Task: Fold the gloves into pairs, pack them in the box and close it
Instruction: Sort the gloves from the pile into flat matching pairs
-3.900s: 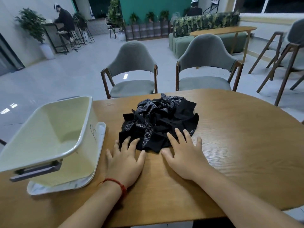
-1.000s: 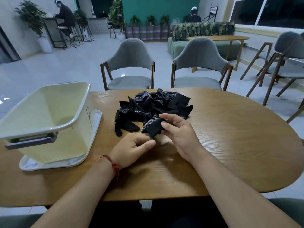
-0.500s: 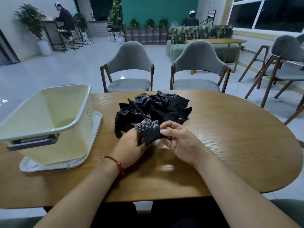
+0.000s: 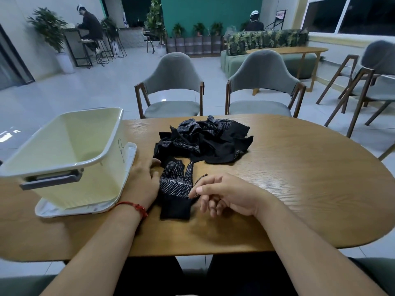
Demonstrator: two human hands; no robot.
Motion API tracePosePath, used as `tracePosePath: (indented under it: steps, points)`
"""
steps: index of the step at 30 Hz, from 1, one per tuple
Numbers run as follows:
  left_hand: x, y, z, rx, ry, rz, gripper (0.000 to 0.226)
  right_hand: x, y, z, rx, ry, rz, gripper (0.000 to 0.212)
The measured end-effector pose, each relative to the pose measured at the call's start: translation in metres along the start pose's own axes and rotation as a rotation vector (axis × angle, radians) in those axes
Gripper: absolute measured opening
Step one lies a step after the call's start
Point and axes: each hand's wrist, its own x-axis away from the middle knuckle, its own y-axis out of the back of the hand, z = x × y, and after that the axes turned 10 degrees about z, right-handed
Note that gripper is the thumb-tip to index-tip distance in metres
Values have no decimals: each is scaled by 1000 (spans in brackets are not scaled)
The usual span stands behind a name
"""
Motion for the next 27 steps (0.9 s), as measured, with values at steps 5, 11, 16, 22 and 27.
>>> tracePosePath:
  steps: [5, 11, 16, 22, 27]
  points:
    - [8, 8, -9, 132, 38, -149, 31, -14, 3, -17, 351, 235, -329, 11]
    - [28, -1, -11, -64, -277, 21, 11, -24, 5, -31, 974, 362, -592, 9]
    - [29, -8, -14, -313, -235, 276, 62, -28, 12, -38, 1021, 245, -594, 5]
    - [31, -9, -19, -468, -140, 428, 87, -32, 10, -39, 1055, 207, -648, 12]
    - [39, -6, -20, -453, -218, 394, 79, -29, 0, -38, 1219, 264, -387, 35]
